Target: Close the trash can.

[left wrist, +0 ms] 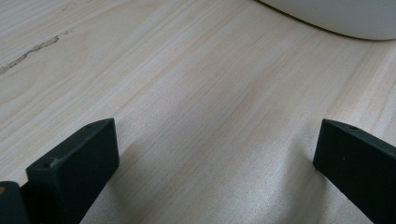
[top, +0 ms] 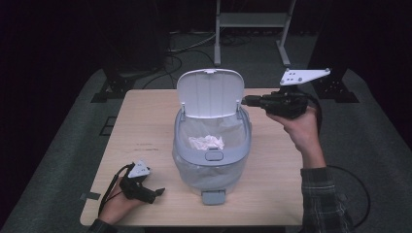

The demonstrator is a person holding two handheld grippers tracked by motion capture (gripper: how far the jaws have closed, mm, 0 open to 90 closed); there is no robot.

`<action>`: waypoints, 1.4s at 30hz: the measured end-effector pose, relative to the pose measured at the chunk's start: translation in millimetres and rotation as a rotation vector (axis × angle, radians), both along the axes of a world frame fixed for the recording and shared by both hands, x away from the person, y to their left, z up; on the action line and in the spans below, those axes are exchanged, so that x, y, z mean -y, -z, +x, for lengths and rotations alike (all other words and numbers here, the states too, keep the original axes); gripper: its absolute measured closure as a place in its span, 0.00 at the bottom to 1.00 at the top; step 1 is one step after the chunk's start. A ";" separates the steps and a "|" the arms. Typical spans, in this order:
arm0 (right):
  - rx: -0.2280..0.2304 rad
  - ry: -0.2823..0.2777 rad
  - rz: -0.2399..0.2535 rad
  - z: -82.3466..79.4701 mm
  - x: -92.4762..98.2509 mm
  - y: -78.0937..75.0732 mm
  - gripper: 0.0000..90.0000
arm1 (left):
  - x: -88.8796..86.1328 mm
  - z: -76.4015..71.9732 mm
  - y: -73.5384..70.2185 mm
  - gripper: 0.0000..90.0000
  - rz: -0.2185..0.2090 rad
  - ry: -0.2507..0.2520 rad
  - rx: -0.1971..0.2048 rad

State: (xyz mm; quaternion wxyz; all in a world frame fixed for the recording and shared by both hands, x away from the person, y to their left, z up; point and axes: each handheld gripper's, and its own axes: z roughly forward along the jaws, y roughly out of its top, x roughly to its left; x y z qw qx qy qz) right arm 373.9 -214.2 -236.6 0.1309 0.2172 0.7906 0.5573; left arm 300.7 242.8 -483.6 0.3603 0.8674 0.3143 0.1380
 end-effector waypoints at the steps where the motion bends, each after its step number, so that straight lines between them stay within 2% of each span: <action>1: -0.001 0.004 -0.001 1.3 0.3 -0.3 1.00 | 0.0 0.0 0.0 0.00 0.000 0.000 0.000; 9: 0.016 0.034 0.020 14.0 3.1 -3.8 1.00 | 0.0 0.0 0.0 0.00 0.000 0.000 0.000; 16: 0.009 0.043 0.041 29.0 3.4 -7.1 1.00 | 0.0 0.0 0.0 0.00 0.000 0.000 0.000; 28: 0.000 0.026 0.046 46.6 -12.0 -3.5 1.00 | 0.0 0.0 0.0 0.00 0.000 0.000 0.000; 33: -0.001 -0.002 0.051 48.3 -18.5 -3.5 1.00 | 0.0 0.0 0.0 0.00 0.000 0.000 0.000; 42: 0.010 -0.030 0.043 46.7 -18.4 -4.6 1.00 | 0.0 0.0 0.0 0.00 0.000 0.000 0.000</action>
